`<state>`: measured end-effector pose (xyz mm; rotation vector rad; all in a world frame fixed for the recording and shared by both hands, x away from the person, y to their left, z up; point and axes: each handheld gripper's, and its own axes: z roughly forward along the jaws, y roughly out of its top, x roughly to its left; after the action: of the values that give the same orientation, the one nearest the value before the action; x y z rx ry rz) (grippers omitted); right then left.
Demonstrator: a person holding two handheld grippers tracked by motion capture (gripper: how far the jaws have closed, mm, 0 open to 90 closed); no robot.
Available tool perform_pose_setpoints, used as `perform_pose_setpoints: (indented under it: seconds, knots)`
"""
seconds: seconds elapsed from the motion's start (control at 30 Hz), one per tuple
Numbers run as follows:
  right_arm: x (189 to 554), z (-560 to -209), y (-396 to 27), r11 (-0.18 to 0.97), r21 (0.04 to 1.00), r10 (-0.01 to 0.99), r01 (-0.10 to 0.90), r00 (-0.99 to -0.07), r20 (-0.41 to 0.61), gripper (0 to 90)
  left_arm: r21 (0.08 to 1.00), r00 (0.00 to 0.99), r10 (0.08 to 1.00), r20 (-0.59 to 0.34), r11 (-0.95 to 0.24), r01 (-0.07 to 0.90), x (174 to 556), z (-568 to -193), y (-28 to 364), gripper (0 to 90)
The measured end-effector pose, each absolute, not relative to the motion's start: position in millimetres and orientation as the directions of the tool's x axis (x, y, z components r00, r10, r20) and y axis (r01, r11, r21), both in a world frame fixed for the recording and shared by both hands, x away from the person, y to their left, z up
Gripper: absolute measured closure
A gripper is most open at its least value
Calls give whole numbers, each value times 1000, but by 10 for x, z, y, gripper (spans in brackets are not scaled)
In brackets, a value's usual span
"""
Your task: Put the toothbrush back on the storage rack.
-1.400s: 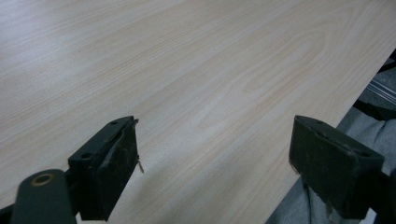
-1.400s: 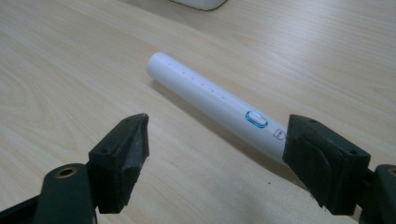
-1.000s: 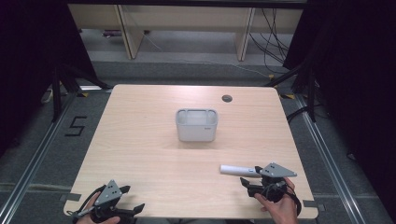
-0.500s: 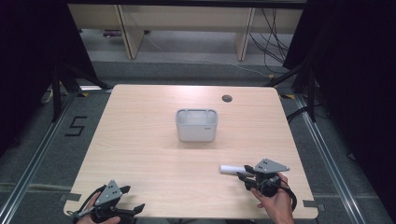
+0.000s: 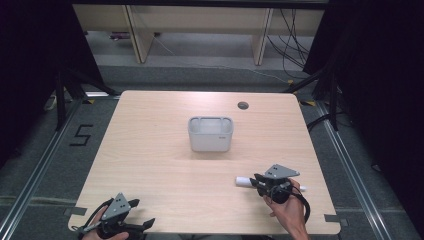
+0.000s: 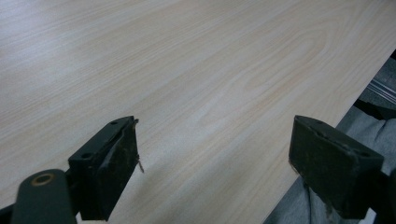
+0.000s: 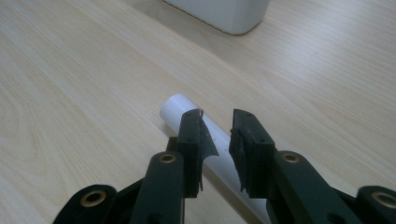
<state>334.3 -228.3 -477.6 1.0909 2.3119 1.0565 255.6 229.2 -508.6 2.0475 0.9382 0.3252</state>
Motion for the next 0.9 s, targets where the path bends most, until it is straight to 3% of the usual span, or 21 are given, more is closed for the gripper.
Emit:
perform_pose_setpoints:
  seconds: [0.4, 0.67, 0.9]
  knots:
    - [3467, -4784, -2213, 471, 753, 748, 459, -660, -65, 793, 790, 685, 719, -117, -351, 503, 2554, -5090, 2287, 150]
    - [3553, -4801, -2141, 512, 733, 733, 449, -673, -99, 882, 790, 685, 720, -116, -351, 503, 2553, -5088, 2289, 150]
    - [3635, -4826, -2075, 515, 722, 742, 463, -663, -104, 891, 782, 688, 719, -97, -373, 499, 2561, -5080, 2308, 150]
